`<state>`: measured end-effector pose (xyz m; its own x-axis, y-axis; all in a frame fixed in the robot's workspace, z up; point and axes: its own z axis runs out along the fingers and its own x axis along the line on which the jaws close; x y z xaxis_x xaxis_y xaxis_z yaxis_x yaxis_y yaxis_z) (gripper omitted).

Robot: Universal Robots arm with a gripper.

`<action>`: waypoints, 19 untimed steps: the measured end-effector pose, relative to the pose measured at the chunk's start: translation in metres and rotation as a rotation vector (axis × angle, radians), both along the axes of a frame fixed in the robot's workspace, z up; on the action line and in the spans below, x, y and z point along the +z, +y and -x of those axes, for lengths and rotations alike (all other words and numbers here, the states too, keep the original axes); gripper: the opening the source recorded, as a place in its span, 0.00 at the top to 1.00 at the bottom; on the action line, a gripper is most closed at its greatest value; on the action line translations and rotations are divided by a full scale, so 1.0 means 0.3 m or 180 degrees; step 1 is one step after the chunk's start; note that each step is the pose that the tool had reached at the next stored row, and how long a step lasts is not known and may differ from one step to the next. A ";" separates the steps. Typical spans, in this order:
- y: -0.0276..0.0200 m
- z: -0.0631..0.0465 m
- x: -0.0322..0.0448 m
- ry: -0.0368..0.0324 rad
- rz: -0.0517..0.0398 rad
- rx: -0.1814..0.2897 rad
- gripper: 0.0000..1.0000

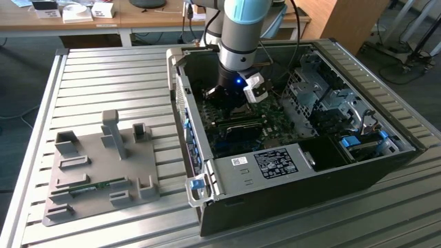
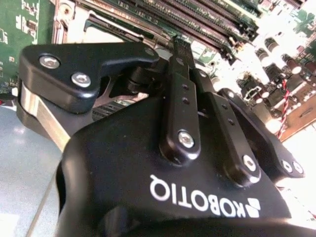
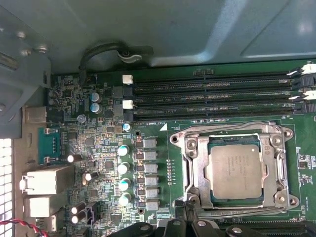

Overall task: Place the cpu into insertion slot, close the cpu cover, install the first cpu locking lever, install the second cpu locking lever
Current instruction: 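Install the second cpu locking lever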

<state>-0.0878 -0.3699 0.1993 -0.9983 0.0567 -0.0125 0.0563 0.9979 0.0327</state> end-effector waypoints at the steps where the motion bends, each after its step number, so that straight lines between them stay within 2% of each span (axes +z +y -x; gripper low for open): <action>1: 0.000 0.000 0.000 0.0000 -0.0001 0.0000 0.89; 19: 0.000 0.013 -0.008 -0.0001 -0.0001 -0.0001 0.89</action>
<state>-0.0917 -0.3698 0.1968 -0.9983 0.0569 -0.0127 0.0564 0.9979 0.0330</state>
